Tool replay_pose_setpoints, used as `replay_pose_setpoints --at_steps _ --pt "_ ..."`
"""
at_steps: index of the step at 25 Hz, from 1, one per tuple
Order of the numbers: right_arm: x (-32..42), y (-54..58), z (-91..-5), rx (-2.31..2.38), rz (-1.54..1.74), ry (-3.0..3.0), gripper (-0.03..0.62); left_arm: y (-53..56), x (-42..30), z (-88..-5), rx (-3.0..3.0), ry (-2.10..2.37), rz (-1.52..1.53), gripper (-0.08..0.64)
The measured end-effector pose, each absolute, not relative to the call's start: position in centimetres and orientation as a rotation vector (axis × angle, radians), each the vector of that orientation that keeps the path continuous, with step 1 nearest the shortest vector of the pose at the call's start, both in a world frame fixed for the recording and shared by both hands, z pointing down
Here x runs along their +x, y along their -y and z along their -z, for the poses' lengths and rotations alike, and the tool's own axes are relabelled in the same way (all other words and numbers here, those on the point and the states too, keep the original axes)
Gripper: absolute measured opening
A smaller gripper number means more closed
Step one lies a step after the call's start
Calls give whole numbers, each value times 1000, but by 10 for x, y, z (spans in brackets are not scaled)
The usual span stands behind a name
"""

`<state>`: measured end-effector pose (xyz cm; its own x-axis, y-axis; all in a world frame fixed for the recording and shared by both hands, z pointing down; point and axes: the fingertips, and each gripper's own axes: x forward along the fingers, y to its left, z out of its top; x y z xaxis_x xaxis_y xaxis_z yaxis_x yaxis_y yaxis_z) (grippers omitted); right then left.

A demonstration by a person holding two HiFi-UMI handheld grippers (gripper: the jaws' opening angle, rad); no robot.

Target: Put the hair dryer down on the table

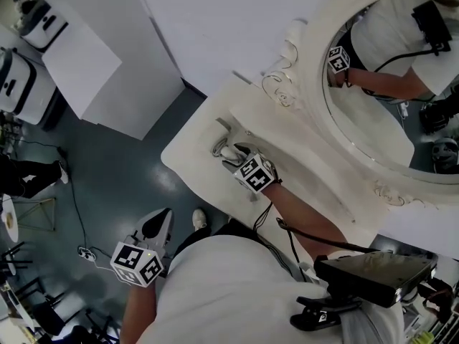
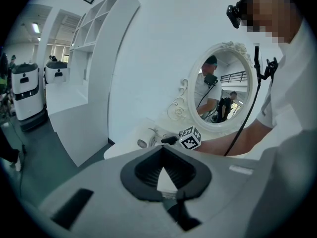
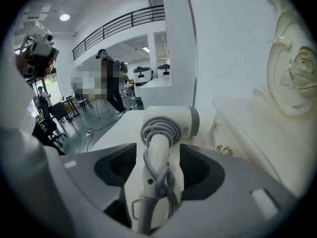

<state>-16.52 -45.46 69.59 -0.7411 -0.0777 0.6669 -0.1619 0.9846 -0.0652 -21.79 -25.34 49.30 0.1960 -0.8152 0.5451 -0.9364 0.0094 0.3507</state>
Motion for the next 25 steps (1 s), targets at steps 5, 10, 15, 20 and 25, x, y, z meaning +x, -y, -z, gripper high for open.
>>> replay_pose_setpoints --at_steps 5,10,15,20,25 --pt "-156 461 -675 221 -149 2463 237 260 -210 -495 1840 1626 -254 -3" --pt "-138 457 -656 310 -104 2463 129 261 -207 -491 1888 1614 -251 -3" --pt "-119 442 -643 394 -91 2430 2 259 -208 -484 1966 1575 -245 -3" --pt "-114 405 -635 423 -143 2426 0 242 -220 -479 2021 1552 -227 -3" --pt "-123 352 -627 355 -147 2429 0 212 -236 -480 2057 1526 -207 -3"
